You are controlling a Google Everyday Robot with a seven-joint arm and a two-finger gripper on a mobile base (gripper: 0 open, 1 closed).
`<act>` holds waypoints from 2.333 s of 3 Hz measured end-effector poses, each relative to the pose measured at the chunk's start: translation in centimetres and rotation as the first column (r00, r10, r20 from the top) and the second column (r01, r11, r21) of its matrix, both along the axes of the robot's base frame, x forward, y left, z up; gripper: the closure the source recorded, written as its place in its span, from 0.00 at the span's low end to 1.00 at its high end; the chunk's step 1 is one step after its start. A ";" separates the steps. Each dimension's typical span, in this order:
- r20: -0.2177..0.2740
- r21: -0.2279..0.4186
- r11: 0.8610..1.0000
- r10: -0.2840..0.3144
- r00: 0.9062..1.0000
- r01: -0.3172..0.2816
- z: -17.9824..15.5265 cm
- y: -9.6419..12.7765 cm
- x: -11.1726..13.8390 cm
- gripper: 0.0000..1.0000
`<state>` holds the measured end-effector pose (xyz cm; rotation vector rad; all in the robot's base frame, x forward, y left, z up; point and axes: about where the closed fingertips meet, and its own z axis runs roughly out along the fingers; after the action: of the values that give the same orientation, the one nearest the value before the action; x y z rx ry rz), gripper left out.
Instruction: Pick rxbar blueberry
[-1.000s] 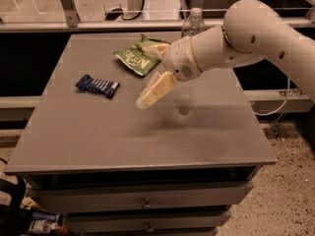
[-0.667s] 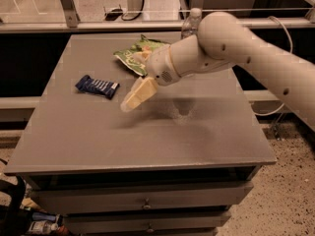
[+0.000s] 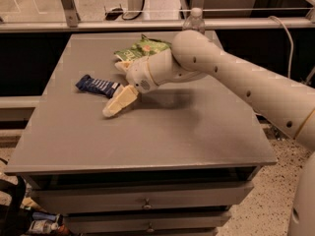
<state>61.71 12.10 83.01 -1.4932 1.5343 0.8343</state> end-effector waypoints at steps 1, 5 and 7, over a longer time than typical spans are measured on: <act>-0.008 0.041 0.999 0.011 1.000 -0.011 -1.0 1.7 0.4 0.00; -0.017 0.065 0.998 0.016 1.000 -0.015 -0.9 2.5 0.4 0.95; -0.012 0.064 0.998 0.021 1.000 -0.021 -0.3 2.7 0.3 1.00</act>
Offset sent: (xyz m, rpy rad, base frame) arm 0.0070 0.0364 -0.0323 0.1241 0.0391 0.0169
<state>62.06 14.78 82.72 -1.4628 1.4896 0.8981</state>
